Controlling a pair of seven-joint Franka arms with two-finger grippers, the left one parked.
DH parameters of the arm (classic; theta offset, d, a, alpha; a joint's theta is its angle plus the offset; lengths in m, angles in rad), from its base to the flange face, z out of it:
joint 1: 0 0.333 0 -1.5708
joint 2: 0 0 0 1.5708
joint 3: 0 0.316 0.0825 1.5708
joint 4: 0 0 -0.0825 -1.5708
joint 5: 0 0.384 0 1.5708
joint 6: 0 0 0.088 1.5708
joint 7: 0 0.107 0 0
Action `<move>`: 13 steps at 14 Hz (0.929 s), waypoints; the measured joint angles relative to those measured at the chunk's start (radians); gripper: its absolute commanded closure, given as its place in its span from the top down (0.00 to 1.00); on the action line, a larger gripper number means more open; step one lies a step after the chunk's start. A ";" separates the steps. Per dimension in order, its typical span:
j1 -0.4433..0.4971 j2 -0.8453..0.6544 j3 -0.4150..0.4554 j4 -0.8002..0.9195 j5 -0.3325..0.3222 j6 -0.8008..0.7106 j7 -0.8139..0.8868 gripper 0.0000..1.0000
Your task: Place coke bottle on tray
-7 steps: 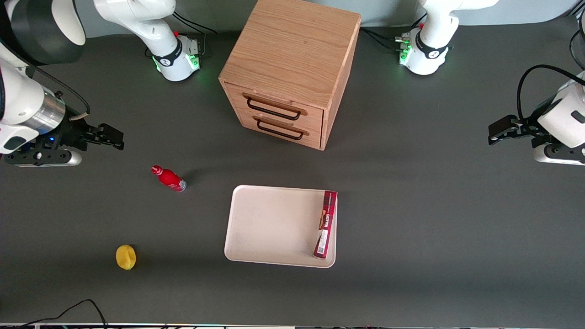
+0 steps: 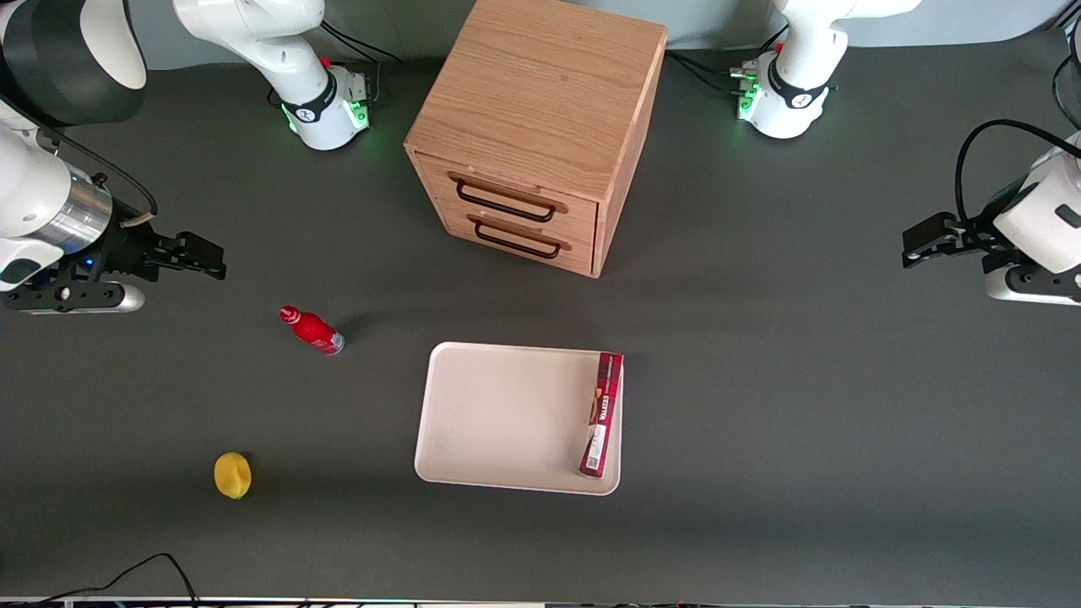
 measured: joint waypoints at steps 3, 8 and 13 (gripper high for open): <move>0.000 0.026 0.001 -0.073 0.003 0.062 0.000 1.00; -0.005 0.051 0.001 -0.284 0.004 0.309 -0.003 1.00; -0.005 0.051 0.005 -0.459 0.004 0.560 -0.004 0.95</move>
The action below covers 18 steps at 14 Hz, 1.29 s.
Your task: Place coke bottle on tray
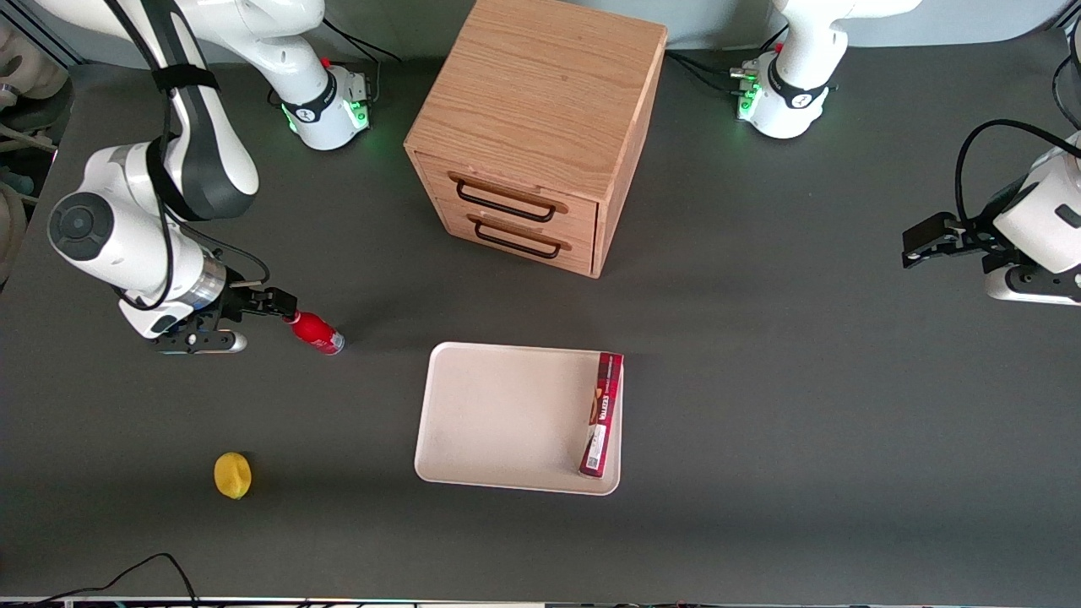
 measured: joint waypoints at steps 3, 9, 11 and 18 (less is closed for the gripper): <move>0.000 0.000 0.009 -0.053 0.000 0.066 0.000 0.88; -0.001 -0.004 0.020 -0.084 0.000 0.088 -0.001 0.48; -0.001 -0.005 0.020 -0.087 0.000 0.088 -0.001 0.22; -0.001 -0.009 0.020 -0.091 0.000 0.085 -0.007 0.00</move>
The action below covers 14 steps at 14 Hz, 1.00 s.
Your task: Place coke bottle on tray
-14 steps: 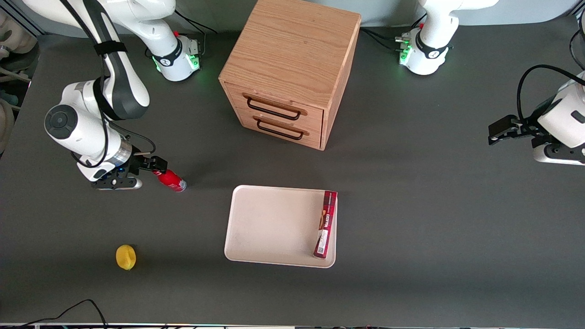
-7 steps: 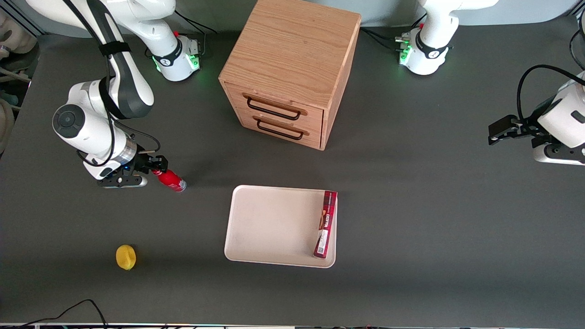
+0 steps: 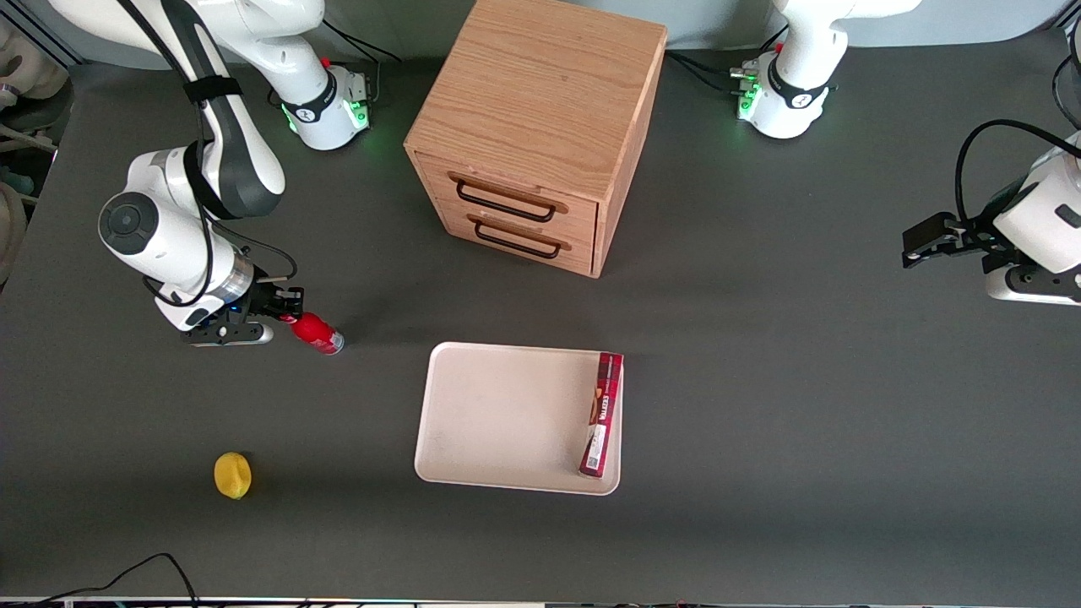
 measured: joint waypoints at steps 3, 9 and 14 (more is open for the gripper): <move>-0.001 -0.017 0.000 0.079 0.000 -0.139 -0.002 0.00; -0.007 -0.045 -0.001 0.495 0.000 -0.637 -0.002 0.00; -0.008 0.101 0.001 0.826 0.000 -0.824 0.079 0.00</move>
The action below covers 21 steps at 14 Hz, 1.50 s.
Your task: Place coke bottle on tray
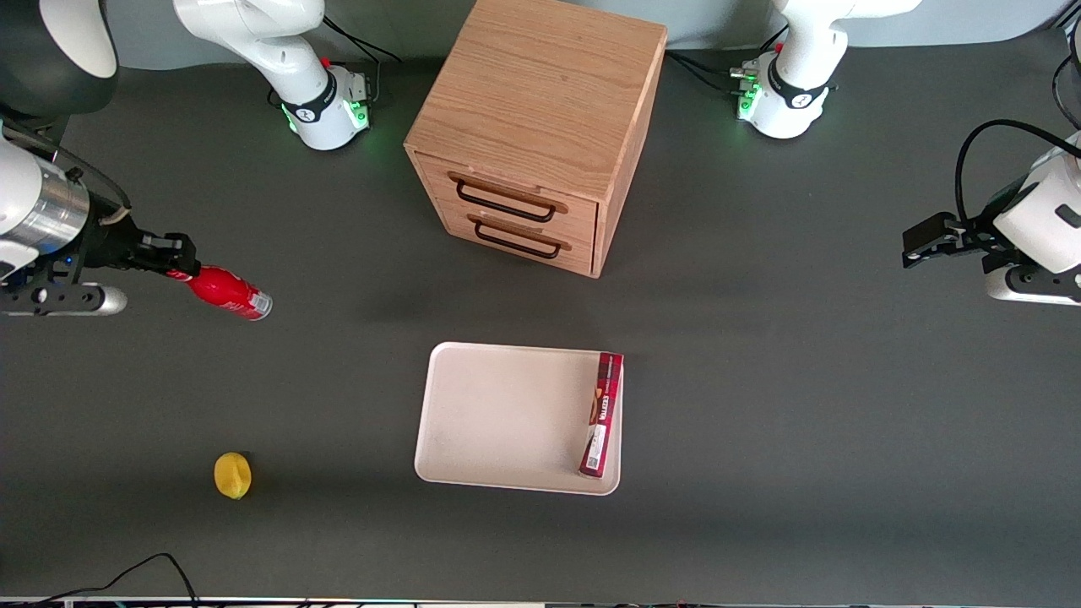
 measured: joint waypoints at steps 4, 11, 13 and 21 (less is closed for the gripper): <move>0.079 0.223 0.007 0.215 0.001 0.004 0.167 0.00; 0.258 0.444 -0.036 0.329 0.001 0.259 0.391 0.00; 0.282 0.493 -0.046 0.330 0.001 0.365 0.442 0.00; 0.372 0.632 -0.091 0.340 0.001 0.509 0.515 0.00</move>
